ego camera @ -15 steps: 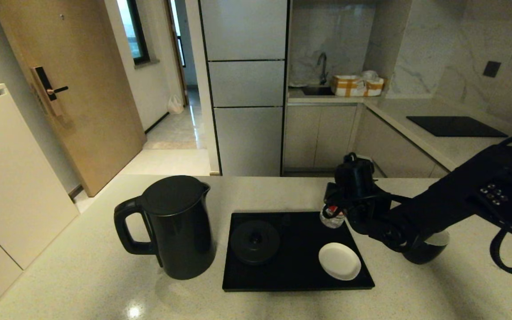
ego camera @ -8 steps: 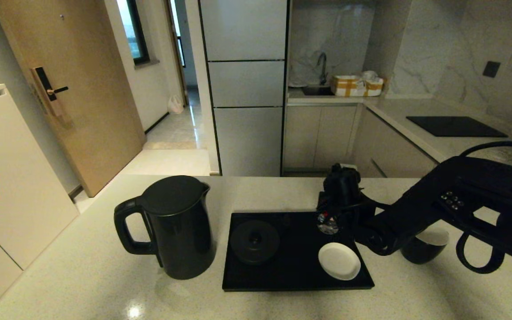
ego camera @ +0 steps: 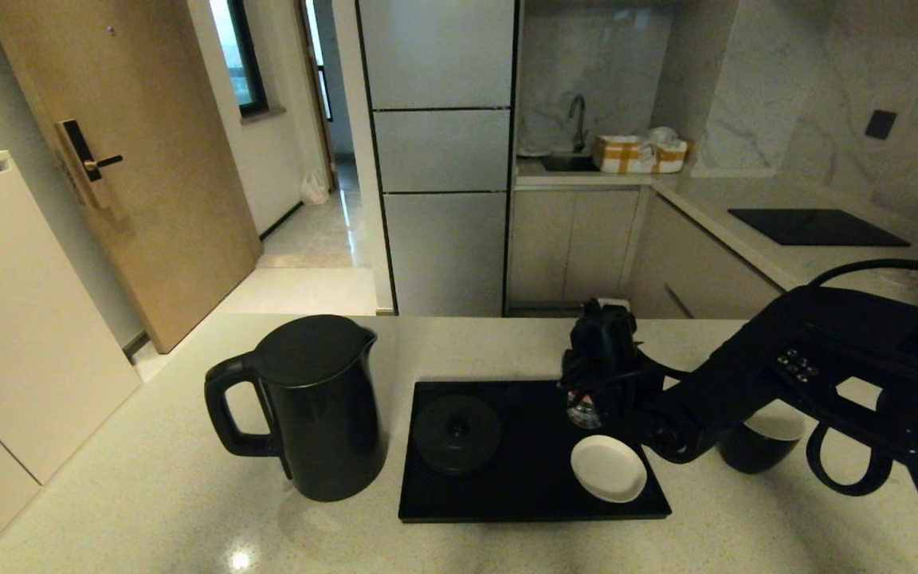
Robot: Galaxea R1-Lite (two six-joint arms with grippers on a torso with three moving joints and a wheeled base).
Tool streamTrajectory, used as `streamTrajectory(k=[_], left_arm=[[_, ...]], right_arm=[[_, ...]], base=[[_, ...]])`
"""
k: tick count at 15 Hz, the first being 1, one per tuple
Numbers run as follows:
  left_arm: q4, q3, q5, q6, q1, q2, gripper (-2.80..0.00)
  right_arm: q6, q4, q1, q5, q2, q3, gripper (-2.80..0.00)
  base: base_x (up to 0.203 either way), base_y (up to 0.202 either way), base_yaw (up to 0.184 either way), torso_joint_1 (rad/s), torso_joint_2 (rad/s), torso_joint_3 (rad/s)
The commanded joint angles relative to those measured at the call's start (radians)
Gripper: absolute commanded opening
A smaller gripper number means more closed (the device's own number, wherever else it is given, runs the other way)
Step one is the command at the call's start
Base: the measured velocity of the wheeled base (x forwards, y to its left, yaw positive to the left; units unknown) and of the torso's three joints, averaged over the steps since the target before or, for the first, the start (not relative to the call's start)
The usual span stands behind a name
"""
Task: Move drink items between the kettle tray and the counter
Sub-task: Return the bottled water to its original position, then return the tea cup to its original position
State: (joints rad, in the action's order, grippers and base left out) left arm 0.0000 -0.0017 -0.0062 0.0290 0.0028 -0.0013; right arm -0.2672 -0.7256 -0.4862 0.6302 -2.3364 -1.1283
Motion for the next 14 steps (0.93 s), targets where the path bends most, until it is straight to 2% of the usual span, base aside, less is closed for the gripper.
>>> streamTrajectory(k=[1, 8, 11, 12, 14], left_arm=[[0.0, 0.0, 0.0, 0.0, 0.0, 0.0, -2.8], [0.0, 0.0, 0.0, 0.0, 0.0, 0.0, -2.8], [0.0, 0.0, 0.0, 0.0, 0.0, 0.0, -2.8], [0.0, 0.0, 0.0, 0.0, 0.0, 0.001, -2.8], [0.0, 0.0, 0.0, 0.0, 0.0, 0.0, -2.8]], right_arm=[[-0.004, 0.005, 0.0, 0.002, 0.042, 0.017, 0.0], [-0.035, 0.105, -0.054, -0.01, 0.375, 0.246, 0.0], [-0.065, 0.225, -0.058, -0.008, 0.583, 0.303, 0.0], [-0.081, 0.296, -0.058, -0.008, 0.667, 0.32, -2.8], [-0.133, 0.47, -0.058, -0.004, 0.819, 0.363, -2.8]], base=[[0.0, 0.0, 0.0, 0.0, 0.0, 0.0], [0.0, 0.0, 0.0, 0.0, 0.0, 0.0], [0.0, 0.0, 0.0, 0.0, 0.0, 0.0], [0.0, 0.0, 0.0, 0.0, 0.0, 0.0], [0.0, 0.0, 0.0, 0.0, 0.0, 0.0]])
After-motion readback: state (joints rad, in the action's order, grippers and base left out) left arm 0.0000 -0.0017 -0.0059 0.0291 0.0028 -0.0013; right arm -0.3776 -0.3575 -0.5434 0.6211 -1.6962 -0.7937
